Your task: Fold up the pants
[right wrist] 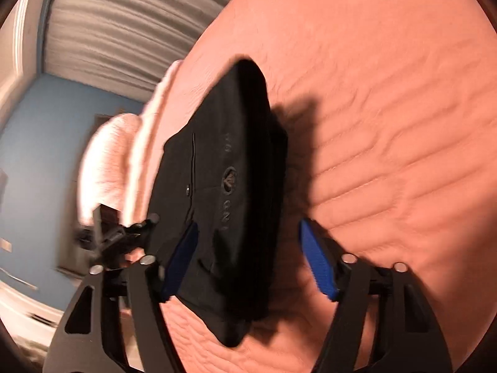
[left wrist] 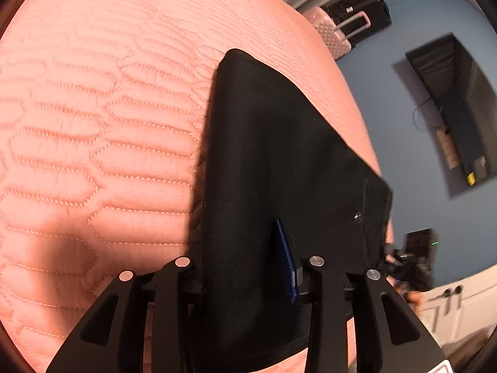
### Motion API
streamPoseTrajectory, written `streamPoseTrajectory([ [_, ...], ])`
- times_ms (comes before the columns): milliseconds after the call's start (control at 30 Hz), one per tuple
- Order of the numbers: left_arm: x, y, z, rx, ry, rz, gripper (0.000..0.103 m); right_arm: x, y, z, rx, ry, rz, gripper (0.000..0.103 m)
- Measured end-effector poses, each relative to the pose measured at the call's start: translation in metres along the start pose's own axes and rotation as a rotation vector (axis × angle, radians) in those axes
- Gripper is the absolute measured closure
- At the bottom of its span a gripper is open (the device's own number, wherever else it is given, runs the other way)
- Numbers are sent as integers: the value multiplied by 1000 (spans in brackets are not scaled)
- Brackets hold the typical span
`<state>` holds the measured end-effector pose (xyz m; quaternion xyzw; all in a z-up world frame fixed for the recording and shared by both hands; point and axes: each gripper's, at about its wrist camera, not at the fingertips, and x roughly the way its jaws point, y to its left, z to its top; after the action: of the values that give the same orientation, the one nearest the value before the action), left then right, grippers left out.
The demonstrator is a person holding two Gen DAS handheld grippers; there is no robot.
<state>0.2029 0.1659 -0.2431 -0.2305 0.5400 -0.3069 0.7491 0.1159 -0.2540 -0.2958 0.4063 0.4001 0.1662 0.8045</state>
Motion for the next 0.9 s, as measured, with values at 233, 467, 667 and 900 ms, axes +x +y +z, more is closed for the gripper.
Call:
streamPoseTrajectory([
  [233,-7,20,-11,-131,-87,-110,76,41,8,29,1,26,130,81],
  [467,-25,-23,12,-40,-325,-25,92,38,60,105,-250,-46,98,82],
  [667,3,-27,69,-2,-364,66,87,83,77,170,-367,-46,-86,77],
  [900,-18,24,59,-137,-321,224,69,28,29,161,-223,-171,-294,54],
])
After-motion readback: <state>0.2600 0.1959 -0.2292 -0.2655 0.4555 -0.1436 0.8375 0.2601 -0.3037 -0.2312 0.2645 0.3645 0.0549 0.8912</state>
